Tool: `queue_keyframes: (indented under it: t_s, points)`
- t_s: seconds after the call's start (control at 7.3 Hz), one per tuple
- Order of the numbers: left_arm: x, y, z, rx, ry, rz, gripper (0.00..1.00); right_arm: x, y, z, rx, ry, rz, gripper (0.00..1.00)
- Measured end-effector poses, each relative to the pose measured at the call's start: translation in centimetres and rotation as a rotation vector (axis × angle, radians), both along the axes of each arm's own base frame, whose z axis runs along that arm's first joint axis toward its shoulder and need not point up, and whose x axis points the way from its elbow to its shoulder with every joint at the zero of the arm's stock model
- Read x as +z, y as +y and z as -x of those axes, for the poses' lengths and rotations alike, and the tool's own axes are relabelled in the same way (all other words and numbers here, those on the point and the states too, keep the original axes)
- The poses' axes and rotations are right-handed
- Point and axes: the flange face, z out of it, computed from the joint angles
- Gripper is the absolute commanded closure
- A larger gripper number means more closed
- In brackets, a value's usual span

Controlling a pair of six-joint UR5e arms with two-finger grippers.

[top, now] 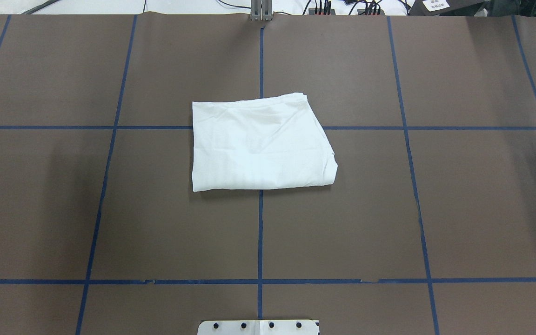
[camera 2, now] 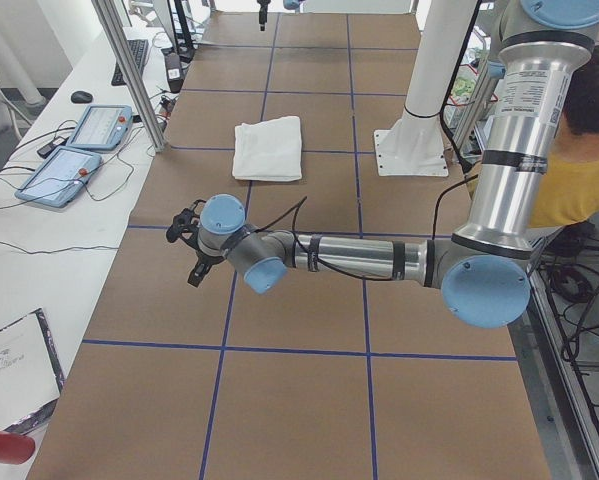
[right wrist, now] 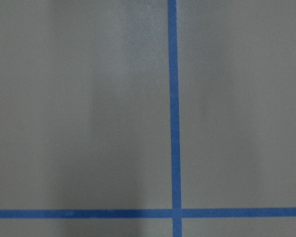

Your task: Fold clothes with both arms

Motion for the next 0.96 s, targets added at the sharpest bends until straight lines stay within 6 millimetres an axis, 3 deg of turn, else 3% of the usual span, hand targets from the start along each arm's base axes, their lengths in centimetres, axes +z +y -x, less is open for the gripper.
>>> queue_keyframes:
  t_s: [0.14, 0.55, 0.96]
  points:
    - [0.0, 0.2, 1.1, -0.011, 0.001, 0.016, 0.0, 0.4, 1.1, -0.7, -0.007, -0.016, -0.011, 0.0]
    - [2.6, 0.4, 3.3, -0.038, -0.068, 0.112, 0.0, 0.5, 3.3, -1.7, 0.001, 0.063, -0.051, 0.0]
    - [4.9, 2.3, 7.2, -0.044, -0.105, 0.146, 0.0, -1.9, 3.8, 0.2, -0.033, 0.092, -0.026, 0.0]
